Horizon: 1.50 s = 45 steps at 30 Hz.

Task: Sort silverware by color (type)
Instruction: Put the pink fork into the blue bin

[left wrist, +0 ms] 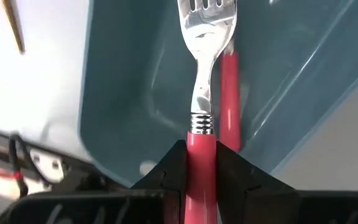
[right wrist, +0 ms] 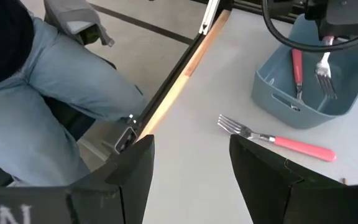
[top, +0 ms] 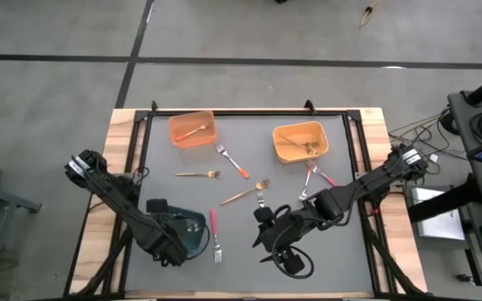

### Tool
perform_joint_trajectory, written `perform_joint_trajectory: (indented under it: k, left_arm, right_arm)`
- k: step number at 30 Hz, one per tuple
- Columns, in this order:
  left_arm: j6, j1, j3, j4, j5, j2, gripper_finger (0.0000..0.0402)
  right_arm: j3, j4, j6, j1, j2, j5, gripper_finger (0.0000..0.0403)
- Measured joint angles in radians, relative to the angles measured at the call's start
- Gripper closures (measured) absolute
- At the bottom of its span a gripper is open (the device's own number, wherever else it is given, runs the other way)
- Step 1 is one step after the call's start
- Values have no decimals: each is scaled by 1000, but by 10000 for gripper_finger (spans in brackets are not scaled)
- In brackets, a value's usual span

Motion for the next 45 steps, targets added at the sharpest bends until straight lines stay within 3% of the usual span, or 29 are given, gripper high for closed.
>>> perform_joint_trajectory:
  k: [8, 14, 24, 32, 38, 45]
  left_arm:
    - [51, 1, 2, 57, -26, 0, 367]
    - [103, 5, 2, 125, -26, 0, 367]
    - [76, 11, 0, 142, -56, 0, 362]
    - [134, 58, 0, 98, -31, 0, 360]
    - [131, 70, 0, 58, -6, 0, 359]
    - [-57, 70, 0, 55, 31, 0, 358]
  right_arm:
    - [-153, 213, -94, 0, 0, 40, 202]
    - [-181, 242, -148, -17, -4, 89, 202]
    - [-177, 151, -192, -19, -8, 92, 202]
    - [-177, 19, -165, -19, -14, 251, 202]
    - [-177, -16, -127, -19, -14, 260, 202]
    - [-177, -17, -111, -19, -14, 260, 202]
